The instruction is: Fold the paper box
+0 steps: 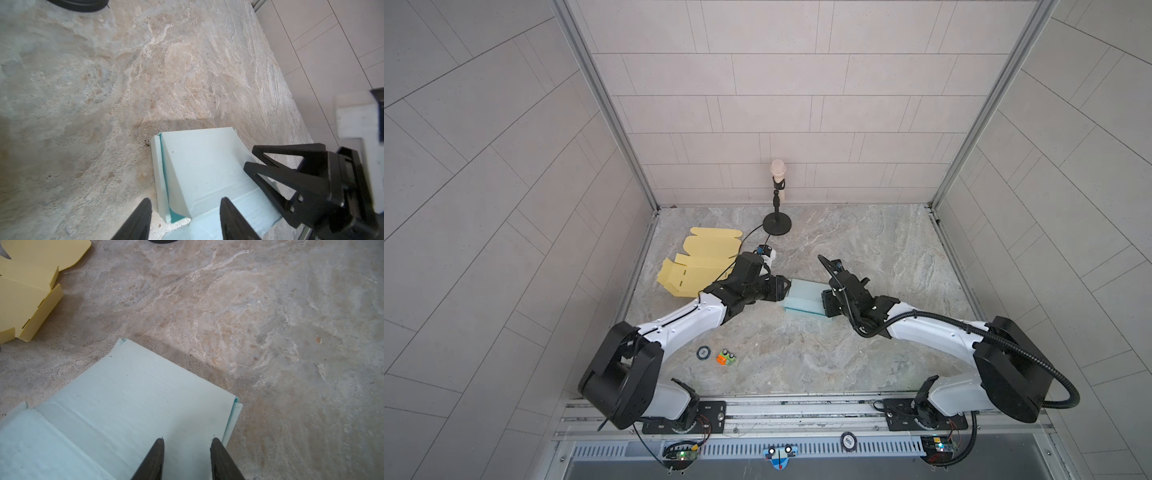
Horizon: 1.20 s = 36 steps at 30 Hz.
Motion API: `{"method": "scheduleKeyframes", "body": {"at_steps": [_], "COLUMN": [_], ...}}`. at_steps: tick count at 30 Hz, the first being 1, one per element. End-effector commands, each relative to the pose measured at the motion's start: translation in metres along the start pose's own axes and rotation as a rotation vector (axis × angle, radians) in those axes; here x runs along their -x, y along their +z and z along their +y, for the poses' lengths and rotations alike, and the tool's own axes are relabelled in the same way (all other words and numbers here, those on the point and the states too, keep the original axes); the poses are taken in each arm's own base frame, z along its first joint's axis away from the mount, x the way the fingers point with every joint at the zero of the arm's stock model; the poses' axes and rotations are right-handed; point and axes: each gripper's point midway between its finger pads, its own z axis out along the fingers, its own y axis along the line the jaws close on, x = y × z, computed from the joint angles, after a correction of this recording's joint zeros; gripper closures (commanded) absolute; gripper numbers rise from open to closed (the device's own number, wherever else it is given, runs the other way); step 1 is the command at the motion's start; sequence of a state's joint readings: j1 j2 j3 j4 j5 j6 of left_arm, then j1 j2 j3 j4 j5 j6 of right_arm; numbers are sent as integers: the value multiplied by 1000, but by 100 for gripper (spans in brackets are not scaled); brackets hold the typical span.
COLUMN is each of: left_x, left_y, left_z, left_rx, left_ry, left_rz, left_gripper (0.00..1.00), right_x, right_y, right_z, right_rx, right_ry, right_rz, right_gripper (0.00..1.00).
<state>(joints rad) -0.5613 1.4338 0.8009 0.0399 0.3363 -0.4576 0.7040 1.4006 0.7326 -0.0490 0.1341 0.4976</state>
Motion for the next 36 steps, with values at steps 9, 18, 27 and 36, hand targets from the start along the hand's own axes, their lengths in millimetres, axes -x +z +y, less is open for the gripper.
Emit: {"method": "scheduleKeyframes", "body": {"at_steps": [9,18,27,36], "left_x": [-10,-31,-44,-52], "left_y": [25,36,40,42], "left_z": [-2,8,17,23], "left_rx": [-7,13,34,52], "left_ry": [19,14,5,0], "left_rz": [52,97,115,130], "left_gripper": [49,51,52,53], "right_x": [-7,-12,-18,-25], "right_y": [-4,-4,-3,-1], "right_z": [-6,-7,-10,-11], "right_rx": [-1,0,-4,0], "right_ry": [25,31,36,41], "right_rz": [2,11,18,30], "right_gripper": [60,60,60,60]}}
